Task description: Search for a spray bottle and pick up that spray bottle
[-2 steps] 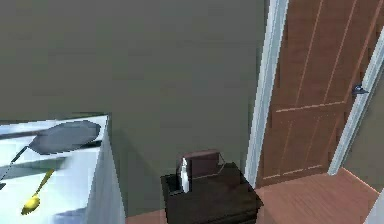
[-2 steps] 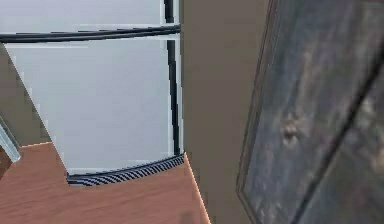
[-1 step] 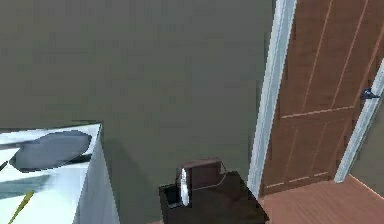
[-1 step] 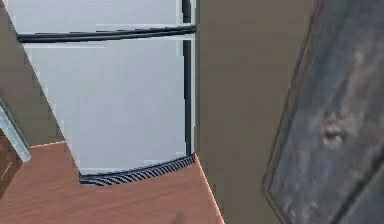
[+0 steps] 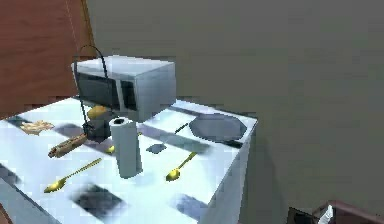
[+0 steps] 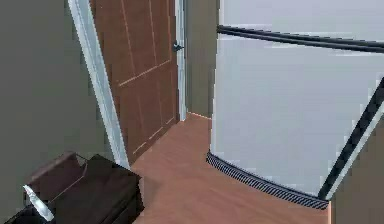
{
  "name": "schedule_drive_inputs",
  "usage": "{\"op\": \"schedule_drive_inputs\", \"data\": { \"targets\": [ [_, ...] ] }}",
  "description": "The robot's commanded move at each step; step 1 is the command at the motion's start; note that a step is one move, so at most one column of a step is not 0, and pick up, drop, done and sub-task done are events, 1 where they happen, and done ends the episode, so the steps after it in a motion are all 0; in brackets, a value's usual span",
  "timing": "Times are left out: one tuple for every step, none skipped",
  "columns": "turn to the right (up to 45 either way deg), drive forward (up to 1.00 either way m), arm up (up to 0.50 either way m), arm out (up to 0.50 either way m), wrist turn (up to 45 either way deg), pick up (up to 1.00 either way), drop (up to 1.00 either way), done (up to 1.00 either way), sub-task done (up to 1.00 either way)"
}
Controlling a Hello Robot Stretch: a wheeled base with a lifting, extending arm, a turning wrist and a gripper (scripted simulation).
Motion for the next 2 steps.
{"op": "schedule_drive_inputs", "data": {
  "targets": [
    [-42.0, 0.00, 0.00, 0.00, 0.0, 0.00, 0.00, 0.00, 0.00],
    [-6.0, 0.00, 0.00, 0.00, 0.0, 0.00, 0.00, 0.00, 0.00]
  ]
}}
